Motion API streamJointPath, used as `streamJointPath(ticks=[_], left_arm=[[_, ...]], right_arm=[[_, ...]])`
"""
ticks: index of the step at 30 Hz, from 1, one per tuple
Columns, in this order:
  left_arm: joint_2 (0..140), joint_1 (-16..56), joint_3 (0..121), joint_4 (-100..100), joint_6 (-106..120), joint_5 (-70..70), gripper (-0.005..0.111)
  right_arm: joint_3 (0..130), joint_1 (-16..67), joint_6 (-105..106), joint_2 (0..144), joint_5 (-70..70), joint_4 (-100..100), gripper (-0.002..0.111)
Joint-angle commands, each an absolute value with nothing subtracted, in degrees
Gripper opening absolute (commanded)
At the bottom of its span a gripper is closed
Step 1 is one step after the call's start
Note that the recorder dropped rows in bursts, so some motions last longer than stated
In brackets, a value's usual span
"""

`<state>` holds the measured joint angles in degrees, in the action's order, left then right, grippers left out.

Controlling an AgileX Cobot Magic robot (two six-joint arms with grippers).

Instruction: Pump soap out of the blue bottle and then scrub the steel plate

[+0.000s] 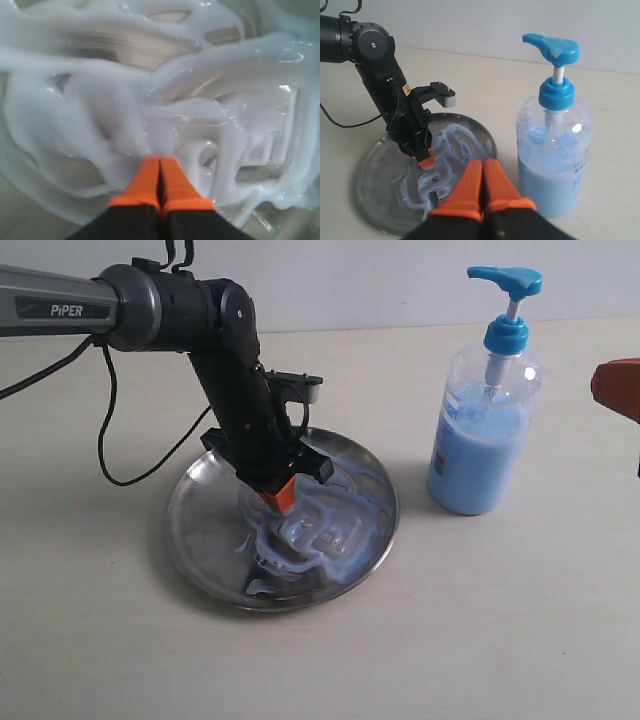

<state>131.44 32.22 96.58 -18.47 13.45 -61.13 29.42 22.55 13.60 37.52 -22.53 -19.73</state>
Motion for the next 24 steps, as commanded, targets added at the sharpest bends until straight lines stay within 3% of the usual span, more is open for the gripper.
streamJointPath(ticks=[1, 24], left_arm=[[130.48, 31.98, 96.47, -18.99, 13.73, -61.49, 0.0], [128.78, 36.44, 91.71, -20.23, 16.44, -61.54, 0.0]], right_arm=[[29.47, 22.59, 13.91, 37.36, -22.21, -19.52, 0.0], [29.47, 22.59, 13.91, 37.36, -22.45, -19.52, 0.0]])
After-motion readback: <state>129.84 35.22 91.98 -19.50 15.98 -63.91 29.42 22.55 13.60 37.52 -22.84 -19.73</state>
